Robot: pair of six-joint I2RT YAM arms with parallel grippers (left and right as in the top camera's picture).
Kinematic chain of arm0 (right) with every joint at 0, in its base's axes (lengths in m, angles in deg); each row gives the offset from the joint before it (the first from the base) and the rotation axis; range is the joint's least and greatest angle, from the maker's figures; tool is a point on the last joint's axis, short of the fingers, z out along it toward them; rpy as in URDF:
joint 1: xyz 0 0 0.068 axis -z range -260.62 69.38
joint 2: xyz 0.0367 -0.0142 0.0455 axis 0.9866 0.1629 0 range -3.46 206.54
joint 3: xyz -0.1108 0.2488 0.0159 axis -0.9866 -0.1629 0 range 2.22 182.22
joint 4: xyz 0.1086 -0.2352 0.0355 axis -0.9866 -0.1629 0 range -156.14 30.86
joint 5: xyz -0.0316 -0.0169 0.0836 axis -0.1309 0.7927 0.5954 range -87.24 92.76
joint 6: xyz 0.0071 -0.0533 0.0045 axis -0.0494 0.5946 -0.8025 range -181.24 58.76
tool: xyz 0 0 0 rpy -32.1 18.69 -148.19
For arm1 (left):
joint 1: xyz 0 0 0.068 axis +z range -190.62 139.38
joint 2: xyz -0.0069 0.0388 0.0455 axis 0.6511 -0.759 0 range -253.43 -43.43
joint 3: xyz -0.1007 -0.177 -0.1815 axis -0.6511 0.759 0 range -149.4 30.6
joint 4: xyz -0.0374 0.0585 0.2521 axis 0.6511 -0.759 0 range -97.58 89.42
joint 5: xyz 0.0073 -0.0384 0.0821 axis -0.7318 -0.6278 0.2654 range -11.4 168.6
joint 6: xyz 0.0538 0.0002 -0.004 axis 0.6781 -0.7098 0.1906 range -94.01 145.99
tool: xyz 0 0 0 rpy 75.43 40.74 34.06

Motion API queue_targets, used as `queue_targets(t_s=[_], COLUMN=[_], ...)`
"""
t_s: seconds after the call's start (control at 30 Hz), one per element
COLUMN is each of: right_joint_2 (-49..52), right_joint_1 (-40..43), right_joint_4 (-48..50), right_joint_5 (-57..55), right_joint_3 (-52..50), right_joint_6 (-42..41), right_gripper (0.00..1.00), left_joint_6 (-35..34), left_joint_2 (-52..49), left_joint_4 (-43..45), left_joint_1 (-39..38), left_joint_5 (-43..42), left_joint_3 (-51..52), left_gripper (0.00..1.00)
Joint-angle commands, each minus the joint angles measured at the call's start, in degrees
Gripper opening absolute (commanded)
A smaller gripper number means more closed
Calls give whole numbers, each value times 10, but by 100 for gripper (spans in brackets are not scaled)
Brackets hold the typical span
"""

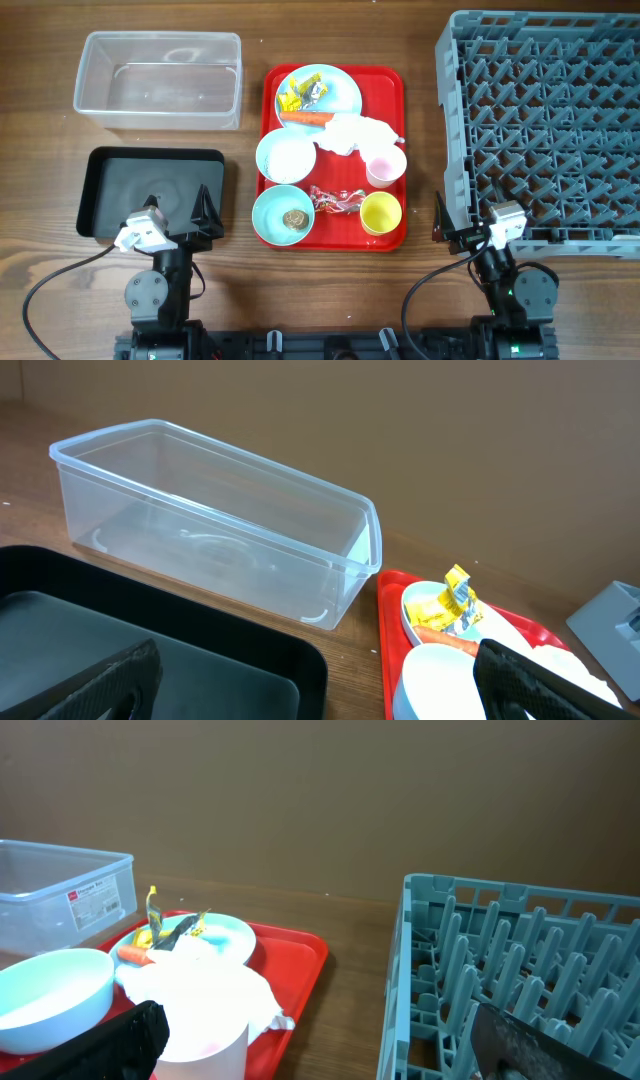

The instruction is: Sort waste into correct bins and load items into the dishwasher rack

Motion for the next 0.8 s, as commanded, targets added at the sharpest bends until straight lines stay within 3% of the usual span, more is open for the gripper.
queue_targets(t_s=[0.0,0.5,0.63,0.77], right_joint_2=[-1,-1,-1,7], right_joint_1=[-1,-1,-1,-1], right_joint_4=[1,1,55,77], right_joint_5=[-5,-12,-12,-53], right_joint_3=[-1,-1,1,63], right_joint_6=[-4,0,0,30], right_gripper=[100,100,100,100], left_joint_6=[12,11,12,56], left_joint_2=[2,2,2,-13], left_joint_4=[2,2,23,31], left_joint_1=[3,3,3,3], left_joint_5=[5,3,3,3], left_joint_3=[4,4,2,-65], left_gripper=[100,100,100,100])
